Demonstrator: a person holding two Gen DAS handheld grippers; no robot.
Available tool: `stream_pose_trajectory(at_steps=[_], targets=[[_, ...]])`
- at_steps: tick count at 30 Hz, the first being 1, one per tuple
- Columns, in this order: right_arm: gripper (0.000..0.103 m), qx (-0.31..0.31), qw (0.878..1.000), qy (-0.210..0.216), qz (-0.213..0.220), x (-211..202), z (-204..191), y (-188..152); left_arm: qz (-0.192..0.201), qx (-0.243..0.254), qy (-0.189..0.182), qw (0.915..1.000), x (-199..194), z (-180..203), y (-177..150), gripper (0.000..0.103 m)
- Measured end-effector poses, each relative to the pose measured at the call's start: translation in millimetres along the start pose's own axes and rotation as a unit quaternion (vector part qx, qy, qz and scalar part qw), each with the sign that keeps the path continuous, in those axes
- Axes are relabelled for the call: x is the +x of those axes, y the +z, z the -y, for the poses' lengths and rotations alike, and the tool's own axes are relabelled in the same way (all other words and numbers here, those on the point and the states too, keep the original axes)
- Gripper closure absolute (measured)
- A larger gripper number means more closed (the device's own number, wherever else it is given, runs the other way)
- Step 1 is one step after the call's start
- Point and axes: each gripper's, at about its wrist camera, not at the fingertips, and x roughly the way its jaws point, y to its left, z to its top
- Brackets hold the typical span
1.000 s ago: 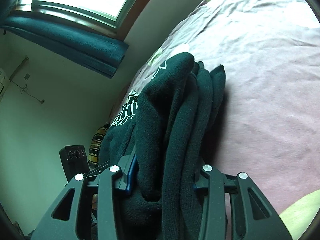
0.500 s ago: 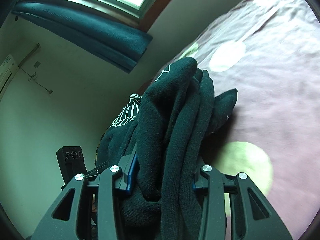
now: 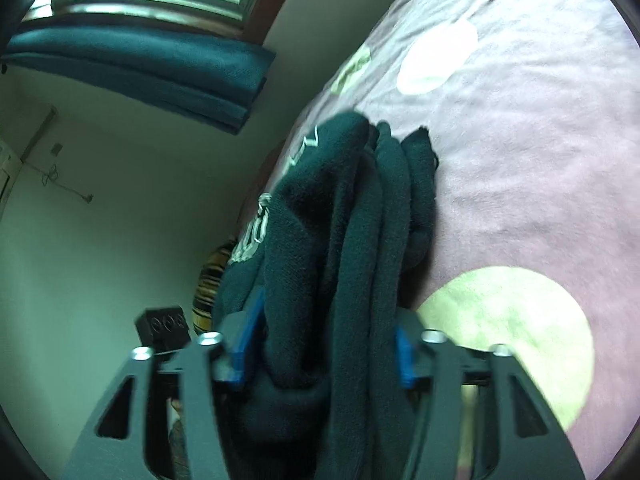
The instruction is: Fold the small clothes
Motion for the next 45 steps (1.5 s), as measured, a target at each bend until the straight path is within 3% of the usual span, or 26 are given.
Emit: stream_pose_trajectory(at_steps=[2,7,13,19,21,26,28,30,33,36,41,45], targets=[[0.029,-0.005,1.0,-0.003,0.016,-18.0,-6.9,-7.4,0.01,-0.009,-0.022,0.9997,-14.1,-1.6,-10.2,0.017],[0.025,-0.032,0.998,-0.043,0.034,-47.5,-24.0,-38.0,0.017,-0.021,-0.067,0.9974,-41.6,2.0,-32.1,0.012],[0.021,-0.072,0.994,-0.075,0.027,-50.2,-35.8,-53.2,0.0,-0.002,-0.052,0.9986,-40.7,13.5,-51.0,0.011],[0.016,-0.1,0.986,-0.135,0.015,-36.6,-22.2,-54.1,-0.027,-0.001,-0.026,0.9993,-16.4,15.7,-58.4,0.01],[0.015,-0.091,0.989,-0.117,0.01,-33.5,-11.9,-51.9,-0.03,-0.005,-0.015,0.9994,-9.2,11.4,-58.0,0.01],[0.013,-0.065,0.996,-0.067,-0.007,-28.0,8.2,-50.0,-0.028,-0.011,-0.03,0.9991,0.1,10.9,-49.9,0.01],[0.035,-0.064,0.996,-0.051,-0.03,-25.3,6.9,-51.3,-0.035,0.001,-0.021,0.9992,5.9,16.2,-49.3,0.022],[0.055,-0.011,0.999,-0.013,-0.047,-23.9,13.6,-53.6,-0.04,0.012,0.001,0.9991,5.3,21.7,-44.0,0.041],[0.069,0.064,0.996,0.038,-0.046,-36.0,22.0,-53.6,-0.041,-0.028,-0.028,0.9984,-15.1,23.2,-27.5,0.052],[0.07,0.1,0.99,0.087,-0.045,-51.2,12.8,-56.6,-0.049,-0.051,-0.053,0.9961,-37.7,35.8,-16.5,0.054],[0.072,0.081,0.993,0.038,-0.071,-50.9,20.9,-82.6,-0.102,-0.037,-0.01,0.994,-12.2,26.8,-50.6,0.054],[0.073,0.087,0.993,0.057,-0.061,-46.2,41.1,-93.8,-0.082,-0.068,-0.04,0.9935,-7.0,8.6,-61.7,0.054]])
